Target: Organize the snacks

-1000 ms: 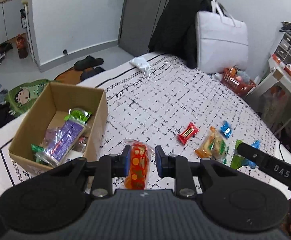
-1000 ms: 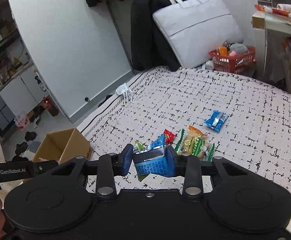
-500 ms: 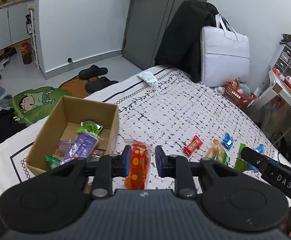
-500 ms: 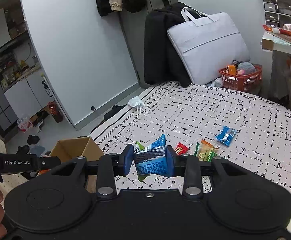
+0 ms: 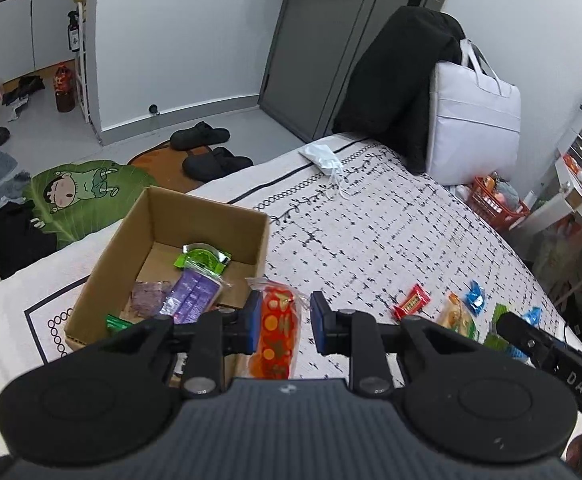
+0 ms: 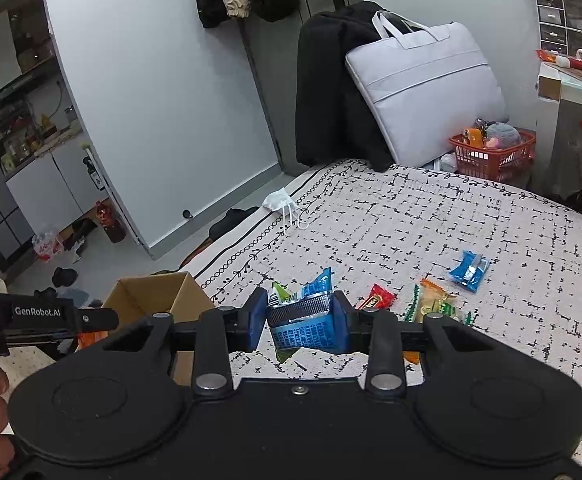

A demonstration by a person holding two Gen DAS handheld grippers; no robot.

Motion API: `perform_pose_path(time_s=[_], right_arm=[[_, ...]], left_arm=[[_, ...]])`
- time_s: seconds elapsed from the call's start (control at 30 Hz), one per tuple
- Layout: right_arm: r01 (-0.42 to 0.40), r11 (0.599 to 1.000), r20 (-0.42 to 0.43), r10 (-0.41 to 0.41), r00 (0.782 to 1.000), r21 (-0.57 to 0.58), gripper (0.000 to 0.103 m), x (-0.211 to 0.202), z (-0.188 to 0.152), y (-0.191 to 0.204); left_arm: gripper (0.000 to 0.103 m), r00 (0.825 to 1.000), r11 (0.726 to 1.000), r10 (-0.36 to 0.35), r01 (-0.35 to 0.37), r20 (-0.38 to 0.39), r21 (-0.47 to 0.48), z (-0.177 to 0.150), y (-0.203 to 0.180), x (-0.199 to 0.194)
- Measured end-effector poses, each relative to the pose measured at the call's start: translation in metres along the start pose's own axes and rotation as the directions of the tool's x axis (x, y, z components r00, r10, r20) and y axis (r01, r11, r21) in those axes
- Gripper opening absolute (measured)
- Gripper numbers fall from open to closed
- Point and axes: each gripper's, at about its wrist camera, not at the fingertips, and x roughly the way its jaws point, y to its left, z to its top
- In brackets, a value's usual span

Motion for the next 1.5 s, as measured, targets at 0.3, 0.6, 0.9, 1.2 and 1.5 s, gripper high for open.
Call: perform_pose_path(time_s=[0.3, 0.6, 0.9, 1.2, 1.5], right_arm=[[0.003, 0.999, -0.049, -0.004, 0.999, -0.034, 0.034, 0.028, -0.007, 0.028], [-0.006, 0.999, -0.086, 0.002, 0.996, -0.051, 0.034, 0.053, -0.007, 0.055], [-0.034, 0.997, -0.097, 0.027, 0.995, -0.07, 0.034, 0.071, 0.002, 0.086], [-0.075, 0.994, -0.086, 0.069, 0.994, -0.075, 0.034, 0.09, 0.018, 0.11], [-0.136, 0.988, -0.108, 0.128, 0.986, -0.076, 0.035, 0.109, 0.023, 0.128]], left_arm=[[0.024, 1.0, 0.999, 0.009, -0.01, -0.016, -0.046, 0.014, 0.036, 0.019], [0.024, 0.998, 0.997, 0.006, -0.01, -0.057, -0.077, 0.025, 0.066, 0.044], [0.025, 0.995, 0.997, 0.003, -0.011, -0.1, -0.078, 0.043, 0.093, 0.068], [0.025, 0.994, 0.999, -0.012, 0.007, -0.111, -0.046, 0.072, 0.095, 0.085], [0.025, 0.989, 0.999, -0.008, 0.001, -0.148, -0.047, 0.086, 0.097, 0.103]])
